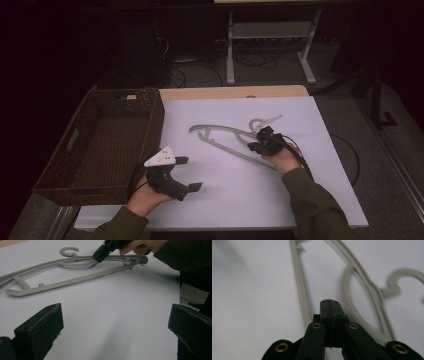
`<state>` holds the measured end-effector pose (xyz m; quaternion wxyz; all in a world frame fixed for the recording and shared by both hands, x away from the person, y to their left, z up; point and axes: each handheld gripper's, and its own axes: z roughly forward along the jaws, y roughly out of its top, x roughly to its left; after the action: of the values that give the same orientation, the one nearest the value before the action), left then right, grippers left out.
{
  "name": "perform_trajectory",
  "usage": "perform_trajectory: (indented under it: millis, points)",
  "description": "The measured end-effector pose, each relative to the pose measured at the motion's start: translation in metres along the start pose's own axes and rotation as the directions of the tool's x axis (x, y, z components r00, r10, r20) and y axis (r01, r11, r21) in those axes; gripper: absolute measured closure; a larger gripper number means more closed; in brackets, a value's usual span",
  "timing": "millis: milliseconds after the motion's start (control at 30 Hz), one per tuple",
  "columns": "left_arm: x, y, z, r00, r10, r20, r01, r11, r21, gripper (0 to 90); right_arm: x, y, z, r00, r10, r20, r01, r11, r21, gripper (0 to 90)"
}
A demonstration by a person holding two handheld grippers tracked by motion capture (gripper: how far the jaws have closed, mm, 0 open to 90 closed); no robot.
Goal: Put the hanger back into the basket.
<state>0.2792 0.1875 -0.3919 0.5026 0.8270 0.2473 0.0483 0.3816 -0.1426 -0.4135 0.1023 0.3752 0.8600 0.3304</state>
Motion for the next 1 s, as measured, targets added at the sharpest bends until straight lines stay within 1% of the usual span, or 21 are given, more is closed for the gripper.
perform_trajectory:
  millis: [67,100,167,267,433,500,567,600,700,733,767,900,1000]
  points:
    - [0.001,0.0,-0.001,1.0,0.002,-0.002,-0.002,1.0,0.0,0.0,0.005,0.011,0.013,0.9997,0.0,-0.026,-0.001,1.0,-0.005,89.6]
    - [0.001,0.0,-0.002,1.0,-0.002,-0.002,0.002,1.0,-0.005,0.0,0.007,0.017,0.019,0.9997,-0.006,-0.025,0.006,1.0,-0.008,89.6]
    - [0.002,0.0,-0.003,1.0,-0.005,-0.006,0.005,1.0,-0.006,0.0,0.009,0.025,0.031,0.9991,0.007,-0.043,-0.007,1.0,-0.004,89.6]
    - [0.002,0.0,-0.004,0.9999,-0.009,-0.006,0.009,0.9999,-0.01,0.0,0.013,0.035,0.047,0.9983,0.003,-0.058,-0.004,1.0,-0.01,89.6]
    - [0.002,0.0,-0.004,1.0,-0.005,-0.005,0.005,1.0,-0.008,0.0,0.017,0.047,0.066,0.9984,0.006,-0.056,-0.006,1.0,0.009,89.6]
    - [0.002,-0.001,-0.004,1.0,-0.008,-0.006,0.008,0.9999,-0.01,0.0,0.017,0.05,0.071,0.9987,-0.002,-0.051,0.003,1.0,0.015,89.6]
    - [0.002,-0.001,-0.003,1.0,-0.008,-0.005,0.008,0.9999,-0.009,0.0,0.019,0.051,0.075,0.9988,-0.004,-0.049,0.005,1.0,0.023,89.6]
    - [0.002,-0.001,-0.004,1.0,-0.007,-0.003,0.007,0.9999,-0.008,0.0,0.019,0.051,0.076,0.9986,0.002,-0.054,-0.001,1.0,0.024,89.6]
    - [0.002,-0.001,-0.004,1.0,-0.002,-0.003,0.002,1.0,-0.006,0.0,0.021,0.05,0.08,0.9976,-0.001,-0.069,0.004,0.999,0.036,89.7]
    - [0.002,-0.001,-0.004,1.0,-0.001,-0.002,0.001,1.0,-0.006,0.0,0.021,0.05,0.08,0.9979,-0.009,-0.065,0.011,0.999,0.036,89.6]
    - [0.002,0.0,-0.004,1.0,-0.001,-0.003,0.001,1.0,-0.005,0.0,0.022,0.049,0.08,0.9972,-0.001,-0.075,0.004,0.999,0.036,89.7]
    - [0.002,0.0,-0.004,1.0,-0.003,-0.003,0.003,1.0,-0.005,0.0,0.029,0.047,0.078,0.994,-0.025,-0.106,0.029,0.999,0.043,89.7]
    - [0.001,0.0,-0.003,1.0,-0.004,-0.002,0.004,1.0,-0.007,0.0,0.037,0.043,0.075,0.9879,-0.054,-0.145,0.061,0.997,0.043,89.7]
